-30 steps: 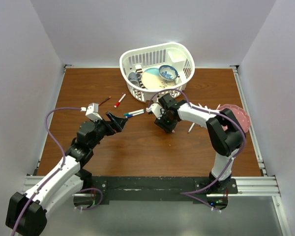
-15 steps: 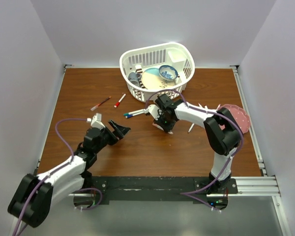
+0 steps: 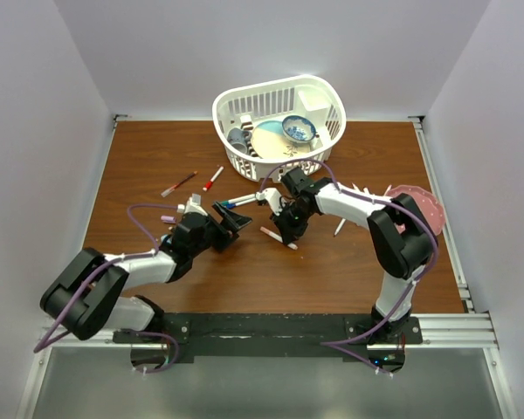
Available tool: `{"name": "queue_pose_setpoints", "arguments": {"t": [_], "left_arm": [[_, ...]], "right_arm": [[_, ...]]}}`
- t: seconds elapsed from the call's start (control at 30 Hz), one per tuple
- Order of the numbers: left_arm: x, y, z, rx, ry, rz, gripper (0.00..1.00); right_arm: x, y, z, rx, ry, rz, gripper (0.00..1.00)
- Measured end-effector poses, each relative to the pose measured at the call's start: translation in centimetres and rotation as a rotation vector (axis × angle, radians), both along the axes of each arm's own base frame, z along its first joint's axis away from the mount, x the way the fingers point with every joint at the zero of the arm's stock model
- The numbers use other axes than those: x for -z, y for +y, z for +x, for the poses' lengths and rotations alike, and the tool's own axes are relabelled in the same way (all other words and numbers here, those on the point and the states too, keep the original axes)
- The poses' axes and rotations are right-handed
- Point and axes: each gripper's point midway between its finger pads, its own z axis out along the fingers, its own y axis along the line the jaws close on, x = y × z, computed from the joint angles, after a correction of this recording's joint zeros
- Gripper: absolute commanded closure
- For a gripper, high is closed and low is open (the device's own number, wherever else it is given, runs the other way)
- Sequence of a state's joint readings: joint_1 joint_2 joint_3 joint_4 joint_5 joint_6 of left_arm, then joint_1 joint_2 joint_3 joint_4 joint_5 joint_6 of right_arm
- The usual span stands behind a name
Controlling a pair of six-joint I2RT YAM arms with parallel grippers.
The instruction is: Open the pen caps
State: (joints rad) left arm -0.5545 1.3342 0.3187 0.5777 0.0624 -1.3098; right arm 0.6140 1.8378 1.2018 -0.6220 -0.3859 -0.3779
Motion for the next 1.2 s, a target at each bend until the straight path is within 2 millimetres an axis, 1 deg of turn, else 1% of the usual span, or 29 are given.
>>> {"name": "queue_pose_setpoints", "arguments": {"t": [0.1,0.27,0.33,0.4,0.43,0.5,0.53,0.57,0.6,0.67,0.77,0.83,0.93,0.97,1.0,1.07,1.1,1.13,1.17,1.2], "left_arm": [[0.5,-0.9,0.5,-0.01,0.035,-0.005,0.16],[2.9,-2.4,0.8,-0.004,0.111,0.02,0.21],[3.1,-3.0,1.0,0.0,0.118,0.015,0.22],[2.9,-3.7,1.3,0.005,0.117,0.011,0.28],[2.8,-4.0,1.5,0.009,0.115,0.008,0.29],[2.5,-4.5,1.8,0.011,0.106,0.005,0.37],[2.3,-4.7,1.9,0.012,0.101,0.004,0.39],[2.2,-4.9,2.0,0.013,0.096,0.003,0.49],[2.1,-5.1,2.0,0.014,0.095,0.0,0.56],[2.1,-5.3,2.0,0.018,0.097,-0.003,0.65],[2.3,-5.5,1.9,0.02,0.1,-0.004,0.7],[2.4,-5.7,1.8,0.028,0.1,-0.006,0.76],[2.2,-5.9,1.7,0.036,0.094,-0.014,0.87],[2.0,-5.9,1.8,0.036,0.089,-0.021,0.96],[1.8,-6.0,1.8,0.041,0.081,-0.025,1.0],[1.7,-6.1,1.8,0.045,0.078,-0.029,1.0],[1.6,-6.2,1.8,0.05,0.073,-0.03,1.0],[1.5,-6.2,1.8,0.055,0.067,-0.029,1.0],[1.4,-6.3,1.8,0.061,0.058,-0.03,1.0],[1.2,-6.4,1.8,0.072,0.042,-0.032,1.0]], "right_arm": [[-0.7,0.6,-0.4,-0.009,0.016,0.045,1.0],[-1.7,1.5,-1.0,-0.027,0.043,0.11,1.0],[-1.9,1.8,-1.3,-0.035,0.056,0.131,1.0],[-2.0,2.0,-1.5,-0.041,0.067,0.147,1.0],[-2.1,2.1,-1.6,-0.044,0.071,0.153,1.0],[-2.2,2.3,-1.7,-0.048,0.078,0.164,1.0],[-2.3,2.3,-1.8,-0.049,0.081,0.167,1.0],[-2.3,2.4,-1.8,-0.05,0.083,0.17,1.0],[-2.3,2.4,-1.9,-0.052,0.085,0.174,1.0],[-2.4,2.5,-2.0,-0.054,0.09,0.18,1.0],[-2.4,2.5,-2.0,-0.052,0.092,0.181,1.0],[-2.4,2.5,-2.0,-0.049,0.094,0.181,1.0],[-2.5,2.6,-2.0,-0.043,0.096,0.182,1.0],[-2.5,2.6,-2.0,-0.042,0.097,0.182,1.0],[-2.5,2.6,-2.0,-0.041,0.097,0.182,1.0],[-2.6,2.6,-2.0,-0.039,0.098,0.182,1.0],[-2.6,2.6,-2.0,-0.038,0.098,0.182,0.94],[-2.6,2.6,-2.0,-0.038,0.098,0.184,0.86],[-2.7,2.6,-2.1,-0.038,0.099,0.184,0.69],[-2.8,2.5,-2.1,-0.036,0.101,0.186,0.62]]}}
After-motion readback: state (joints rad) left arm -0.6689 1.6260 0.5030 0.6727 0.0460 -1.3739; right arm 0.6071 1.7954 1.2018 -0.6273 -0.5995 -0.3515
